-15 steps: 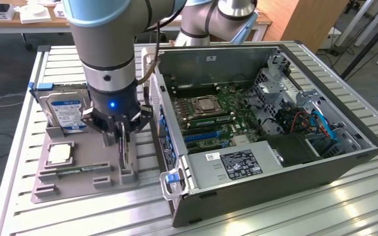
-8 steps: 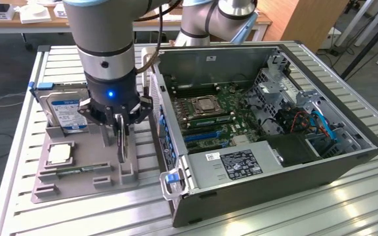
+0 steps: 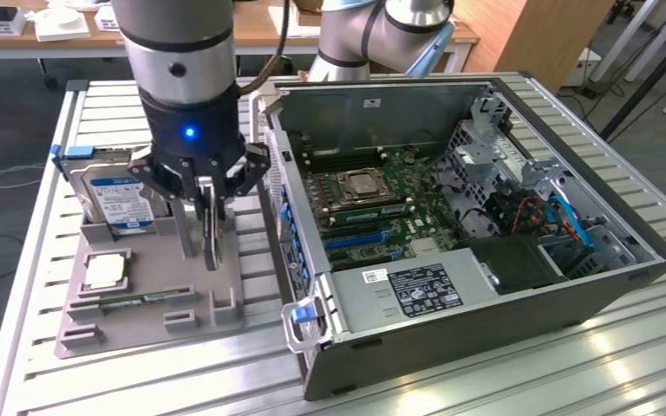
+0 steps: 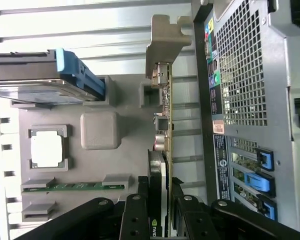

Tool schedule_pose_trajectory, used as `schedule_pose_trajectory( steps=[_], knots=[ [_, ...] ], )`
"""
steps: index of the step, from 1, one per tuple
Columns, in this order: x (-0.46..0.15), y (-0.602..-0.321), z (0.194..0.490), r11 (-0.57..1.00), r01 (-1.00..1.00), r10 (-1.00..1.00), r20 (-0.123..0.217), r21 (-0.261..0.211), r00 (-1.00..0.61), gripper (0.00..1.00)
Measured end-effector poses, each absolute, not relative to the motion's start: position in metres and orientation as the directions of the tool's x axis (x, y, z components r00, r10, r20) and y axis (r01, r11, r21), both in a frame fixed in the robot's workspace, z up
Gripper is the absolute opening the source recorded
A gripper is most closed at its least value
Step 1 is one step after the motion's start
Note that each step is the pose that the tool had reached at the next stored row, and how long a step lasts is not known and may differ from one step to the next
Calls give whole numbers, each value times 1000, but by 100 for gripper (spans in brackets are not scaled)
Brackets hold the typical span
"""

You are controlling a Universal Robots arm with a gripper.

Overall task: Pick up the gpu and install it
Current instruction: 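Pick up the gpu and move the gpu toward the slot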

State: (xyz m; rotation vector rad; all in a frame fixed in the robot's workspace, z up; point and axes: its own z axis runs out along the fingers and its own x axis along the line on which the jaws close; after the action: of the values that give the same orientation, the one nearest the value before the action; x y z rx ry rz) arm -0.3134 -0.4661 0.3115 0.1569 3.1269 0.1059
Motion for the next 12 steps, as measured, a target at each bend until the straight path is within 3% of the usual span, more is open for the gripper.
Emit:
schedule_pose_trajectory(
  steps=[12],
  knots=[
    [-311,-467,365,992,100,100,-3,76,-995,27]
  ],
)
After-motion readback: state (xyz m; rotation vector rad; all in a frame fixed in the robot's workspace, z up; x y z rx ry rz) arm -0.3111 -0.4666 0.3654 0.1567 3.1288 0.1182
